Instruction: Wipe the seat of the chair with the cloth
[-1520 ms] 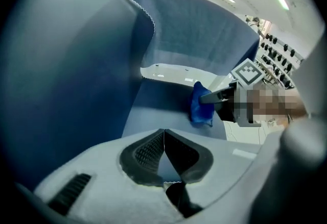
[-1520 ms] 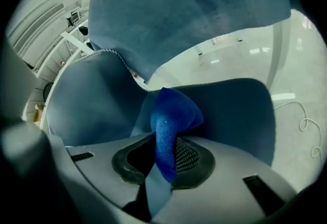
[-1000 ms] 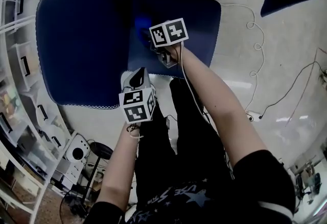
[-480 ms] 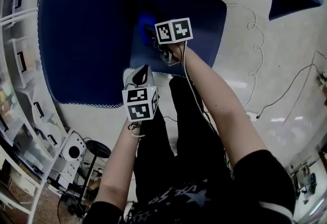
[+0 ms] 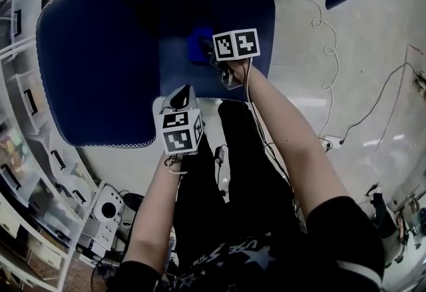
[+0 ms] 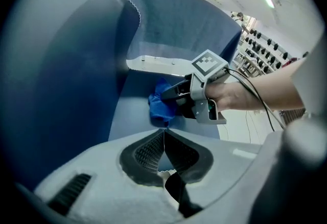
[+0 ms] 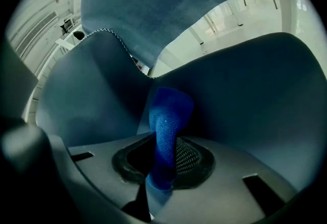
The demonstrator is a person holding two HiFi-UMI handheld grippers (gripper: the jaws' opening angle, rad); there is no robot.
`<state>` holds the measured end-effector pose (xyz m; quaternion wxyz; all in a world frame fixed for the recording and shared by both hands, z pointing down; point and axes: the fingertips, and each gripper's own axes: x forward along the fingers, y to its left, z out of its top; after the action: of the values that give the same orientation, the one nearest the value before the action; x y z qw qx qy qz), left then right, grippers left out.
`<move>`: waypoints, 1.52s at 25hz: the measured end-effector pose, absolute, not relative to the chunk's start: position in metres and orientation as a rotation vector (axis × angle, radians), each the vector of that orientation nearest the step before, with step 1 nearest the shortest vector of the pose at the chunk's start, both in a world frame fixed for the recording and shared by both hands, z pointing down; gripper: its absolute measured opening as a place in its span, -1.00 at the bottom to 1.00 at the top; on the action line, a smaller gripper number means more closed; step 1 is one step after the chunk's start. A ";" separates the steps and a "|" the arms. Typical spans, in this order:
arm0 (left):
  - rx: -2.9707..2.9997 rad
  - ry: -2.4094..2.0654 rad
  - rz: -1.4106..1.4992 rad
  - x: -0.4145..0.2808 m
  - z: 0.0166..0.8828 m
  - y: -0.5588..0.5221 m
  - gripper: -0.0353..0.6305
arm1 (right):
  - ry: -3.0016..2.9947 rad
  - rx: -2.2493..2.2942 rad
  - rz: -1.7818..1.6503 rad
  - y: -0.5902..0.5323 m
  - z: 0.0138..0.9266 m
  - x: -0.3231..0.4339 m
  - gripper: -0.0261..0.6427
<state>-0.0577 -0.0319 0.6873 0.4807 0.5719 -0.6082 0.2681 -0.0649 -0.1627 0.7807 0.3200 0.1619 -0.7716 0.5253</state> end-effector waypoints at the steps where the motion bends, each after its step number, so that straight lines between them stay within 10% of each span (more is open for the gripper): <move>1: 1.395 -1.478 0.657 -0.055 0.688 -0.033 -0.83 | -2.024 0.442 1.382 -0.165 0.781 -0.057 -0.71; 29: 1.474 -1.330 0.781 -0.001 0.709 -0.028 -0.83 | -1.886 0.932 1.421 -0.179 0.783 0.170 -0.69; 38: 1.428 -1.342 0.733 -0.026 0.702 0.025 -0.83 | -1.992 0.809 1.508 -0.146 0.748 0.108 -0.71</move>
<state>-0.0257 0.0248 0.7020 0.5011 0.5907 -0.5551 0.3030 0.1078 -0.1464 0.7481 0.2548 0.2978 -0.7336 0.5552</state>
